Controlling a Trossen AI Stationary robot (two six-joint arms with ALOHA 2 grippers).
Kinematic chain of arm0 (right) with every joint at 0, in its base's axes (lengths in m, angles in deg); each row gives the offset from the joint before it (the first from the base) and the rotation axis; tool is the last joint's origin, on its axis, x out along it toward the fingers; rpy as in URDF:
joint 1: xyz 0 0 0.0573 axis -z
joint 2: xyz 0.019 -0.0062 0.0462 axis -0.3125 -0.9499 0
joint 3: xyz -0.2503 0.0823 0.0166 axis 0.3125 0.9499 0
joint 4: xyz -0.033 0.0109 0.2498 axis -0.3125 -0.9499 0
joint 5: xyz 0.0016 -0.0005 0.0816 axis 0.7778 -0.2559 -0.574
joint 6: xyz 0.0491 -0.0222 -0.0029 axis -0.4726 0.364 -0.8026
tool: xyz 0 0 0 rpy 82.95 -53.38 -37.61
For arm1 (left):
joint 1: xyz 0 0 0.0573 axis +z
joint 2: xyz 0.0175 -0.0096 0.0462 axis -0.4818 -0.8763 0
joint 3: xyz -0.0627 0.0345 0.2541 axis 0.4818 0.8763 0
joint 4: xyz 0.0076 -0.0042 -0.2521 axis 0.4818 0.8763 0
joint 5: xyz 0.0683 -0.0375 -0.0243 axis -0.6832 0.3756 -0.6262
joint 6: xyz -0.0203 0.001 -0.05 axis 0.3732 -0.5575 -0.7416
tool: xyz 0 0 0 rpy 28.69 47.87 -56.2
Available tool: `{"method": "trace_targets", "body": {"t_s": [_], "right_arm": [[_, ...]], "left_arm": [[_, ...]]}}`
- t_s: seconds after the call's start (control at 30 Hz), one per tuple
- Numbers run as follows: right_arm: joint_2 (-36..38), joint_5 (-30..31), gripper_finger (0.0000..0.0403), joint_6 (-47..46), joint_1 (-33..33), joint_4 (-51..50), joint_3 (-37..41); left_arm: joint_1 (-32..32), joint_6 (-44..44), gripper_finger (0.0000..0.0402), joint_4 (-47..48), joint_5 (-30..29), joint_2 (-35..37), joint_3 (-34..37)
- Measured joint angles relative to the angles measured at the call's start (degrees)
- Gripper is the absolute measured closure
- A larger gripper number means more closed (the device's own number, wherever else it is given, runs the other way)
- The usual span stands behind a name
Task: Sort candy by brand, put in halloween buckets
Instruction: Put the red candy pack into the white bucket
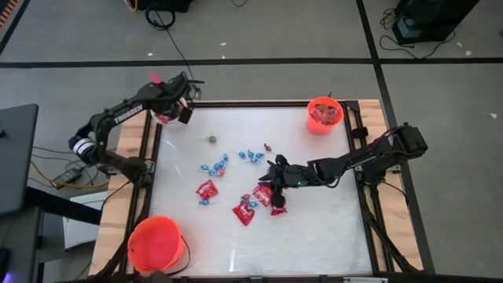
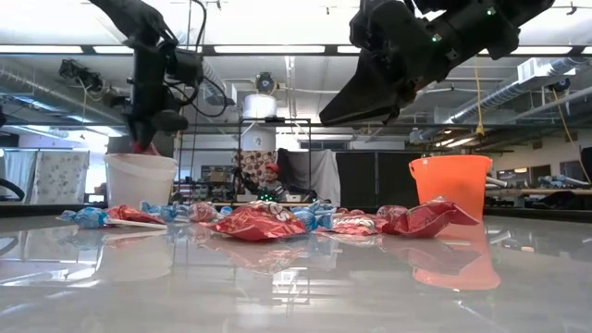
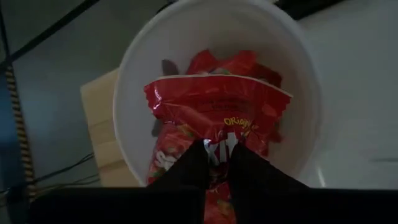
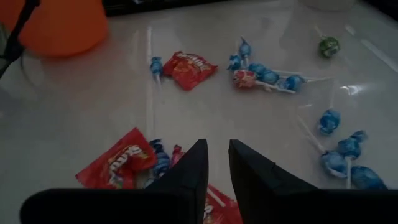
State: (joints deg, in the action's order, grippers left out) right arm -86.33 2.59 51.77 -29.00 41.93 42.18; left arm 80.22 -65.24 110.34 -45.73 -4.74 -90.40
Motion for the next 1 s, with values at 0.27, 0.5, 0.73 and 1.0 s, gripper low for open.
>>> {"method": "trace_targets", "body": {"t_s": [0.27, 0.5, 0.73, 1.0], "right_arm": [[0.0, -0.1, 0.0325, 0.1, 0.0, 0.0, 0.0], [0.0, 0.1, 0.0325, 0.0, 0.0, -0.3, 0.0], [0.0, 3.0, 0.0325, -1.2, -0.1, -2.4, 0.0], [0.0, 5.7, 0.0325, -1.6, -0.1, -4.2, 0.0]], "left_arm": [[1.1, 3.5, 0.0317, 0.7, -0.6, -4.6, 0.0], [1.1, 6.0, 0.0247, 0.7, -0.6, -3.2, -1.2], [-1.5, 7.6, 0.0200, 1.4, 0.9, 4.6, -3.5], [-24.4, 0.1, 0.0193, -3.7, 18.6, 17.7, 4.7]]}}
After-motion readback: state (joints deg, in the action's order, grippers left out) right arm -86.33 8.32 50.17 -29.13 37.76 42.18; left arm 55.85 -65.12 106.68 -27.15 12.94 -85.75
